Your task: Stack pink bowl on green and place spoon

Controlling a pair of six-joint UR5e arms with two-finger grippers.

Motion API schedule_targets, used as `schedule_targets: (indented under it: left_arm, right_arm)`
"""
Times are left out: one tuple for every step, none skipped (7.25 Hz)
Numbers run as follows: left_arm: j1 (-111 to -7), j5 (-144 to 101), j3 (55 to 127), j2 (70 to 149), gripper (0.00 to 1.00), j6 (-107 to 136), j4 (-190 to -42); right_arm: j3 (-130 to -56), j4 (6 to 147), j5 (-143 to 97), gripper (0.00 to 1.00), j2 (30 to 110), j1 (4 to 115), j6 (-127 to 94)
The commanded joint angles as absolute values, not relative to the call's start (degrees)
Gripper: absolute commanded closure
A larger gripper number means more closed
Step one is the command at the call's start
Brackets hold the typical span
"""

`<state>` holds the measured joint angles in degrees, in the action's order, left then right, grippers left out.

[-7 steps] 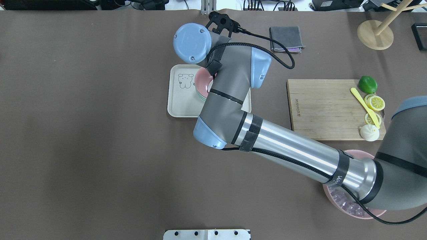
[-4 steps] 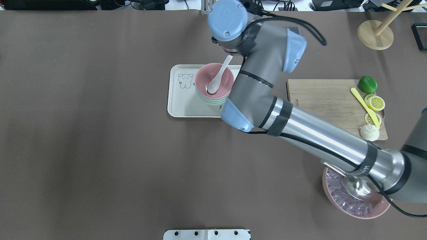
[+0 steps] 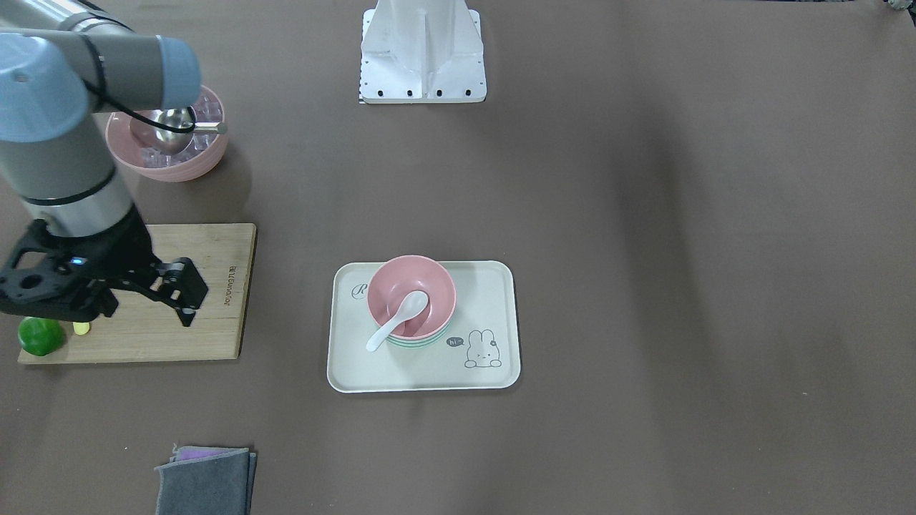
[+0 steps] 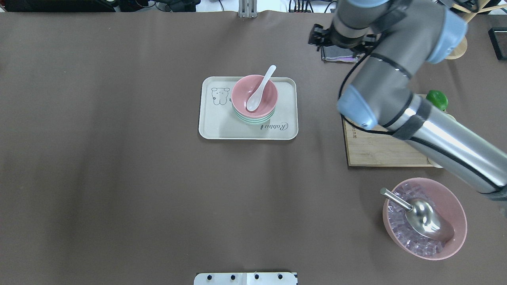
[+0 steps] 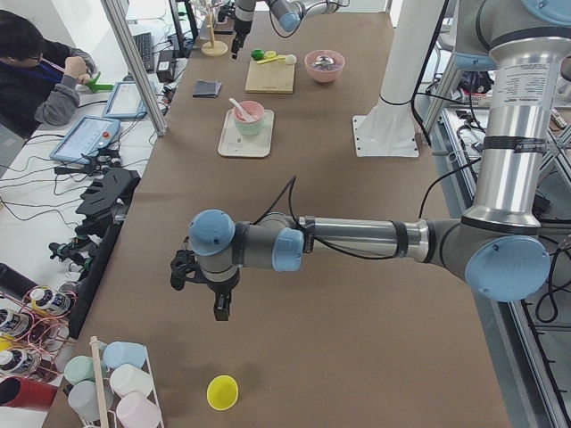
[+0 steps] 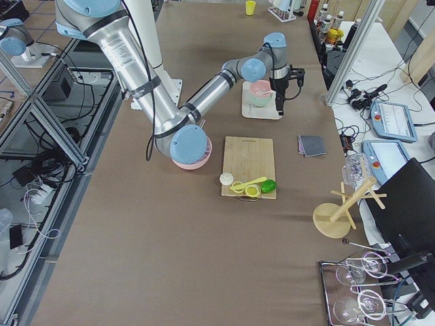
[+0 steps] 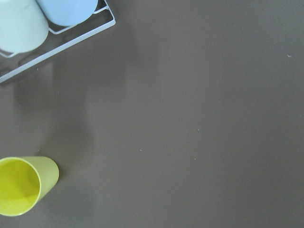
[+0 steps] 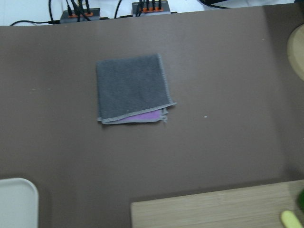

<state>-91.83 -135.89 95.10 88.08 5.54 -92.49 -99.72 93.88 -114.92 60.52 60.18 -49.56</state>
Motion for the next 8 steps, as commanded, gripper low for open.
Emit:
schedule_targets:
  left_arm:
    - [-91.8,-135.2,98.6,85.7,0.01,5.8,-92.7]
    - [-91.1,-135.1,98.2,87.1,0.01,5.7,-92.3]
    - [-90.0,-135.1,98.1,87.4,0.01,4.2,-92.2]
    - [-89.9,-135.2,98.0,87.4,0.01,2.5,-91.6]
    - [-89.9,-135.4,98.1,87.4,0.01,2.5,-89.9]
    - [-90.0,-135.8,98.0,87.2,0.01,3.1,-89.2]
    - [-89.9,-135.9,97.7,87.0,0.01,3.1,-89.2]
    - [-90.0,-135.9,97.5,87.0,0.01,3.0,-89.8]
  right_arm:
    - [-101.8,94.0,-124.1,0.00,71.6,70.7,-30.0]
    - [-101.6,94.0,-125.1,0.00,76.7,75.8,-20.1]
    - [-101.2,94.3,-125.9,0.00,81.0,80.8,-10.1]
    - [-99.9,94.3,-127.5,0.00,84.5,85.1,-2.5]
    - [-99.1,94.2,-128.8,0.00,87.8,88.0,1.2]
    - [-98.3,94.1,-130.8,0.00,92.2,90.5,3.6]
    - [-99.0,93.9,-131.3,0.00,96.7,91.8,4.2]
    - [-98.5,94.0,-131.0,0.00,99.3,92.0,3.7]
